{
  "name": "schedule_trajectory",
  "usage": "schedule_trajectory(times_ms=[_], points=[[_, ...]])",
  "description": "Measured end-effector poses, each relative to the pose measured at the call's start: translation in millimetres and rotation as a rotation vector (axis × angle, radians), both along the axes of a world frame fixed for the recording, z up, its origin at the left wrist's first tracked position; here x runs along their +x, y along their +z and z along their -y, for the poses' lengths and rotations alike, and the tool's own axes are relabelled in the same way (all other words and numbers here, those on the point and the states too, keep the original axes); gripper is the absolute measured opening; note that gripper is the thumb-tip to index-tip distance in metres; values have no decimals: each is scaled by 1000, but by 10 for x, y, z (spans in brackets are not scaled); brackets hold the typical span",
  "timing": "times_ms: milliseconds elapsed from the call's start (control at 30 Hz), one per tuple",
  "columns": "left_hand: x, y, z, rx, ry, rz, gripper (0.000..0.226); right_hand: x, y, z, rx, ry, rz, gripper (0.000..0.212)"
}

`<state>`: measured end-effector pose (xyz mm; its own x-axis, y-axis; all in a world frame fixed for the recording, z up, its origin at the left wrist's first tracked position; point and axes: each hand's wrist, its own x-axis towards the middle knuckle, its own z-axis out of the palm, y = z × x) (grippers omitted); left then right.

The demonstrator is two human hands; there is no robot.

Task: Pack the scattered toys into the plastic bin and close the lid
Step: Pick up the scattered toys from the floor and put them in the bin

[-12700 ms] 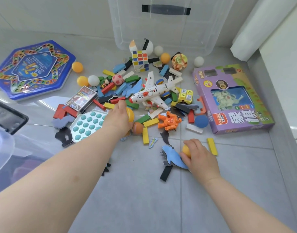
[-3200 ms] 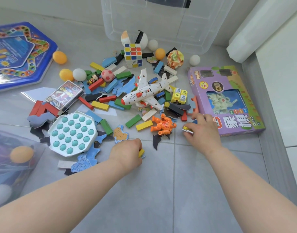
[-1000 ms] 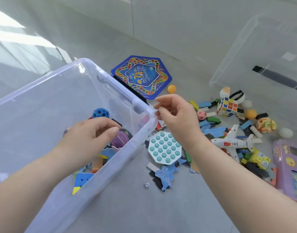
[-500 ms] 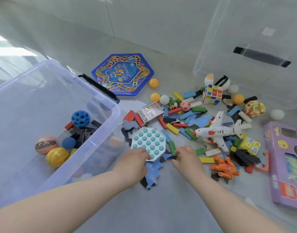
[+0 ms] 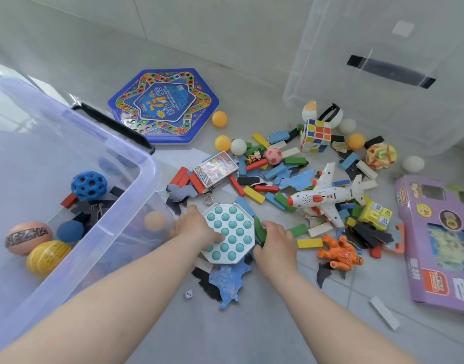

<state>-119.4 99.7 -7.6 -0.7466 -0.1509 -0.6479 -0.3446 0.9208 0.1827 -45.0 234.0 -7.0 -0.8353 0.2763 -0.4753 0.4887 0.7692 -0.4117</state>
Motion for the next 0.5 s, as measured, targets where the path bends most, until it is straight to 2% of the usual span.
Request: schedule_trajectory(times_ms=[133,267,367,500], points=[[10,-48,54,35,34,110,72,-67,-23,-53,-20,-60,35,47],[41,-21,86,39,56,157,77,-52,-33,-42,30,-9,49,40],[43,75,85,240,215,156,71,-52,-48,-39,39,-49,41,33],[106,318,38,445,280,8,41,-22,-30,-51,55,-23,31,31]])
